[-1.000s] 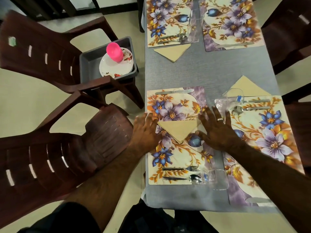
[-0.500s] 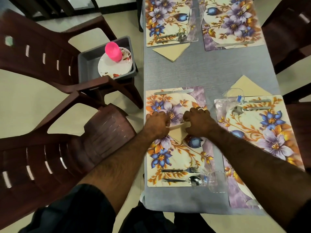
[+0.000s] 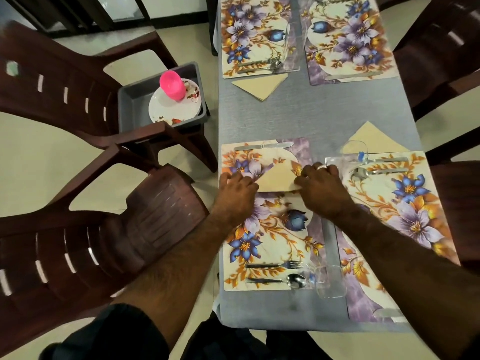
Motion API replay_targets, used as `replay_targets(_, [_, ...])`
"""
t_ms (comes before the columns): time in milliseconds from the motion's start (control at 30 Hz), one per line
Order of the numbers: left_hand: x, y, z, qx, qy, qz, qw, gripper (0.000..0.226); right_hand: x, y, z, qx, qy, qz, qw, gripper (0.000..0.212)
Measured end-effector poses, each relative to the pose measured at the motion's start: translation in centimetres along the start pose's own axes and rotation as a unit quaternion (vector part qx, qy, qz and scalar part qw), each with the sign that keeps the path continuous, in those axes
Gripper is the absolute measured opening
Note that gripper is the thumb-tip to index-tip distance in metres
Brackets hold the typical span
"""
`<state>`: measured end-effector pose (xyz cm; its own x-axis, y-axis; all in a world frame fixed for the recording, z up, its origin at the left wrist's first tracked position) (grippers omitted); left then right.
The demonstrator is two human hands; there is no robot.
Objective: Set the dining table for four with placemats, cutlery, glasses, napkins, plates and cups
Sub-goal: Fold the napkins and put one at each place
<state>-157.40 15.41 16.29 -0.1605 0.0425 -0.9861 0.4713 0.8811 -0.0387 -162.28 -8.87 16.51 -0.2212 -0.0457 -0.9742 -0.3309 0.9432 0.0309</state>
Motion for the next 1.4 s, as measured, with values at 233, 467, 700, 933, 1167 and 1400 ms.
replay_targets(233, [4.8, -1.7, -4.1, -0.019, 0.079, -0.032, 0.996, 0.088, 5.6, 2.7, -3.8, -0.032, 0.01, 0.091, 0.995, 0.077])
replay_targets(467, [6.5, -1.1, -2.9, -0.022, 0.086, -0.001, 0.996, 0.101, 6.9, 3.4, -3.2, -0.034, 0.041, 0.1, 0.994, 0.084])
replay_targets(700, [6.5, 1.4, -5.3, -0.055, 0.08, -0.011, 0.995, 0.099, 7.4, 0.4, -6.7, 0.017, 0.045, 0.081, 0.996, 0.086])
replay_targets(933, [4.1, 0.5, -4.1, -0.115, 0.051, -0.056, 0.99, 0.091, 5.8, -0.3, -8.3, 0.059, 0.026, 0.082, 0.995, 0.093])
replay_targets(1167, [3.2, -3.9, 2.7, -0.233, 0.064, -0.123, 0.963, 0.07, 4.7, 2.3, -7.4, 0.053, -0.017, 0.12, 0.991, 0.081])
replay_targets(1400, [2.4, -3.6, 4.1, -0.358, 0.134, -0.314, 0.869, 0.03, 2.9, 1.8, -8.3, 0.108, -0.05, 0.138, 0.983, 0.073])
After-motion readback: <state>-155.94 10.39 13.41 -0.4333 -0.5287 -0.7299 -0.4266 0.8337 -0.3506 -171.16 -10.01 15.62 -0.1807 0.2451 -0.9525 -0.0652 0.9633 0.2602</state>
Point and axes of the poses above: each hand's wrist, its own z-axis towards the middle knuckle, its own x-axis out of the palm, y = z × x, the point moved 3 cm from there along z, towards the middle knuckle, and after that the axes turned 12 degrees about -x, right-handed, at the moved point
